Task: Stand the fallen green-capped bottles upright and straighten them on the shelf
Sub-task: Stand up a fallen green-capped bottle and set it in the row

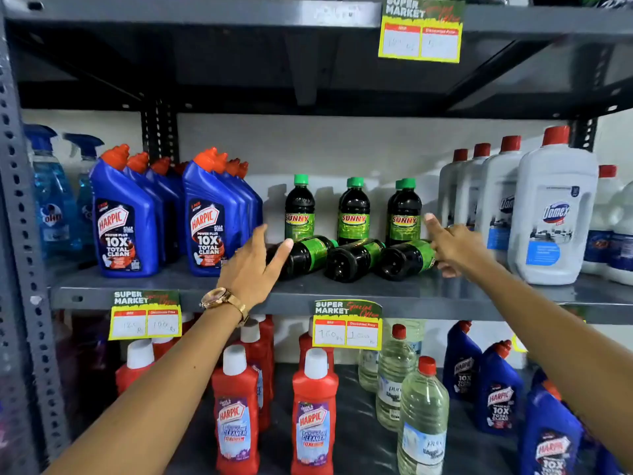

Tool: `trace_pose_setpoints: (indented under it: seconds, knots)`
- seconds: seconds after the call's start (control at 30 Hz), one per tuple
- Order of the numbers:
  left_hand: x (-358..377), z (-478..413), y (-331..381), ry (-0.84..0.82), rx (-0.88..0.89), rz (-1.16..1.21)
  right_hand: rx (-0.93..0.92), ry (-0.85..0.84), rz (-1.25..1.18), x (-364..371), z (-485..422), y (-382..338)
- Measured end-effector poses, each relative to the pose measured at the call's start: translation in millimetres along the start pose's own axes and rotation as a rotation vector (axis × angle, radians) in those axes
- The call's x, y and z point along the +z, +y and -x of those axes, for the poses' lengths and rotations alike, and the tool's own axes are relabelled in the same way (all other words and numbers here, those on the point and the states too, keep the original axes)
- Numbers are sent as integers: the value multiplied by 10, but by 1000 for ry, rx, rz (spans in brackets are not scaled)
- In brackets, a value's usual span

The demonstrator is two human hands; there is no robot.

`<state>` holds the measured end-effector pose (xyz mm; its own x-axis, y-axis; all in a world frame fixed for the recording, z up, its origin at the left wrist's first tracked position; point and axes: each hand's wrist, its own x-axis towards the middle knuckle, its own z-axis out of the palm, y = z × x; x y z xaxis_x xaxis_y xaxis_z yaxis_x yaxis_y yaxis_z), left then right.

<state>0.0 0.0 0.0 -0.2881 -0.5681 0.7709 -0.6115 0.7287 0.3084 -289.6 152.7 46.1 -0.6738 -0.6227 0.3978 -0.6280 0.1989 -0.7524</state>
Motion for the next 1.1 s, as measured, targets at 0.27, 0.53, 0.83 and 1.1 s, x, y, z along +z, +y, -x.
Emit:
trace_pose_setpoints:
  seconds: [0.27, 0.53, 0.83, 1.1]
  knots:
    - [117, -28, -94, -302, -171, -136, 273, -161, 37, 160, -151, 134]
    - [155, -72, -142, -501, -210, -197, 384, -295, 190, 230, -391, -14]
    - [118, 95, -113, -421, -2, -372, 485, -193, -103, 287, -437, 108]
    - [119, 388, -95, 11, 164, -426, 264, 252, -337, 334, -197, 336]
